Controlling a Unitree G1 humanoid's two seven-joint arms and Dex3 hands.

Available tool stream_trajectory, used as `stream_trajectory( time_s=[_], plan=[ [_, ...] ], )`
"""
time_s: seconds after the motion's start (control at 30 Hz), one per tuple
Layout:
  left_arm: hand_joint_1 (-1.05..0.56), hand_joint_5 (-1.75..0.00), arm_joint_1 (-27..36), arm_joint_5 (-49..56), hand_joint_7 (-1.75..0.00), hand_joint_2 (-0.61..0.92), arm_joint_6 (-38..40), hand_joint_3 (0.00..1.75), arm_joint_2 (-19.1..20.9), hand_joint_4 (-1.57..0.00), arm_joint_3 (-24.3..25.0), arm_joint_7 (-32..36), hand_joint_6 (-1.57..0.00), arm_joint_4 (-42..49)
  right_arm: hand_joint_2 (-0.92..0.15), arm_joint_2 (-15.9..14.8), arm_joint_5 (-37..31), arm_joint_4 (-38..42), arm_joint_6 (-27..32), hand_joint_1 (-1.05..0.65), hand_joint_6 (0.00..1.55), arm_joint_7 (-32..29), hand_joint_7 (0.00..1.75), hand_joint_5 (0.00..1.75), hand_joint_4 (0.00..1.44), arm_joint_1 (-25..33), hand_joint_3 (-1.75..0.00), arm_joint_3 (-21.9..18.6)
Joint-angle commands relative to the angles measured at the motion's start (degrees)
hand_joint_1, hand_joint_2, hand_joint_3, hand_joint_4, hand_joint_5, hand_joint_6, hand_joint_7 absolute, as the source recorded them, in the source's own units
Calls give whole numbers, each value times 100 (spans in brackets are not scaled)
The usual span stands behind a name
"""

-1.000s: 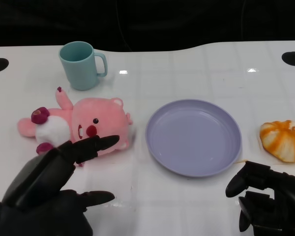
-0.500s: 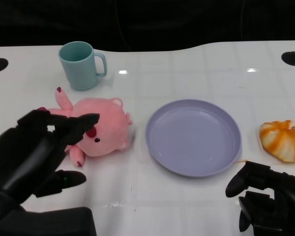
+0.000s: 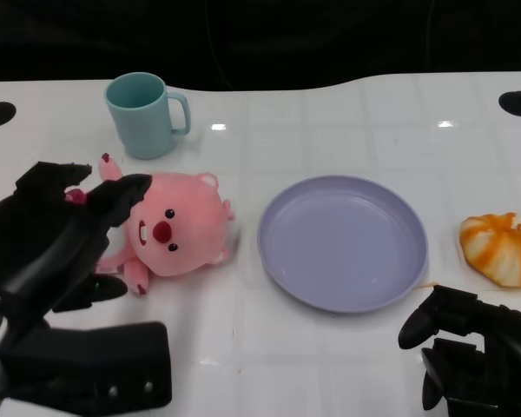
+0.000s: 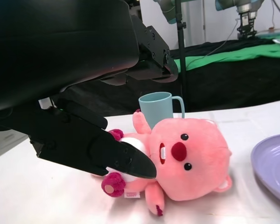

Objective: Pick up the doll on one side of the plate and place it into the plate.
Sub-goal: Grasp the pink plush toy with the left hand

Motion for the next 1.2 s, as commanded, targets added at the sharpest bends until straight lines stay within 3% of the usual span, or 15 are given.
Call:
stream_trajectory(
  time_s=[0.03,0.33,0.8,1.2],
  plan=[
    [-44,-36,-286,98,0,76,68,0,74,0,-79,-21,-23,401,-79,-71,-27,-80,30,1,45,-21,150,175,60,30,-99,-18],
    [-43,-25,-1154,58,0,80,94,1,207,0,-427,-333,-18,1572,-80,-41,3,-82,0,1,45,-19,150,175,60,59,-97,-12],
    [-42,-24,-2145,-83,0,81,-262,1,140,-2,-1033,-152,-19,3330,-79,-51,-87,-165,92,-1,45,-75,150,175,59,109,-98,40],
    [-40,-19,-2886,-91,0,82,-568,0,-96,-5,-1562,448,-19,4829,-78,-32,-130,-114,20,0,46,-82,150,175,60,117,-98,55]
  ],
)
